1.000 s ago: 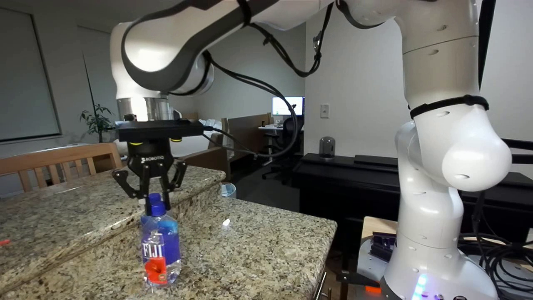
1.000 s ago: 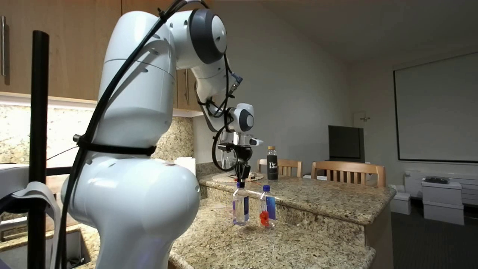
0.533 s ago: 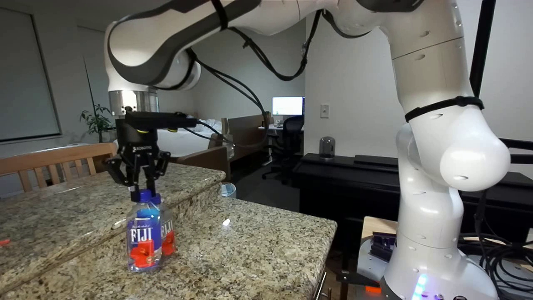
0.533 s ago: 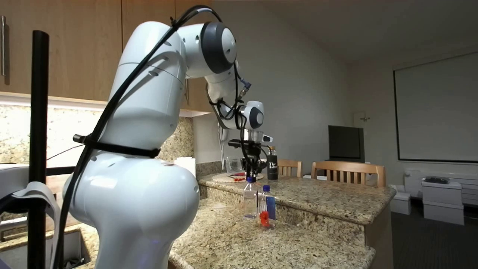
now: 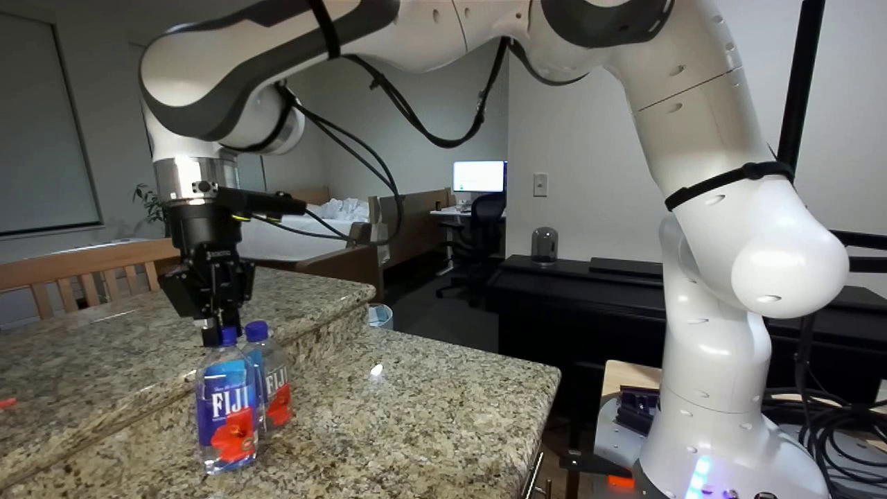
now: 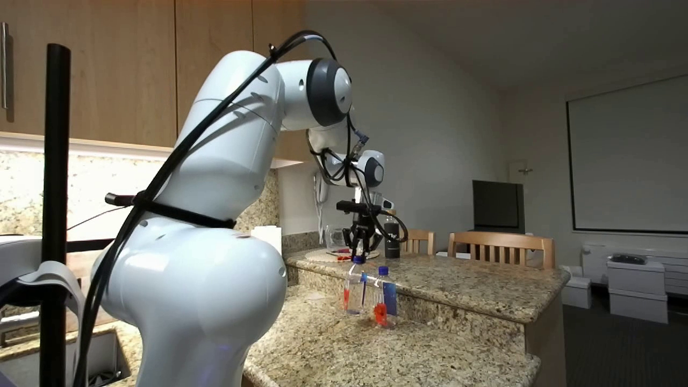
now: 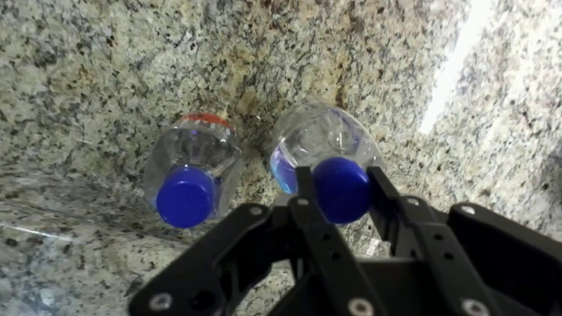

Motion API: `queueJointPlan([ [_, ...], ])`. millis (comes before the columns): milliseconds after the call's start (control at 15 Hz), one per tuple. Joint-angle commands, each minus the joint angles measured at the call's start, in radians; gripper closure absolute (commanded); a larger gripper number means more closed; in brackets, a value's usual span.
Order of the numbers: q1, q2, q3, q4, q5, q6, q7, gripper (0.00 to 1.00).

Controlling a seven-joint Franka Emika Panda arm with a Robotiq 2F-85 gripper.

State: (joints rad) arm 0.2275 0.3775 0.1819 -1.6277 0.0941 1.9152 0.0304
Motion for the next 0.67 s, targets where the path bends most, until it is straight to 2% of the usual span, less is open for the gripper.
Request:
queueJointPlan([
  [0,0.000,0.045,0.019,0.100,-0.039,-0.130,-0.146,0.92],
  [67,0.006,0.052,0.020,0.113,-0.061,-0.162,-0.175,0.92],
  [133,0.003,0.041,0.012,0.066,-0.030,-0.094,-0.107,0.67],
  [533,0.012,0.059,0.015,0.097,-0.048,-0.127,-0.142,0.67],
  [600,0.012,0.059,0.015,0.097,-0.048,-0.127,-0.142,0.92],
])
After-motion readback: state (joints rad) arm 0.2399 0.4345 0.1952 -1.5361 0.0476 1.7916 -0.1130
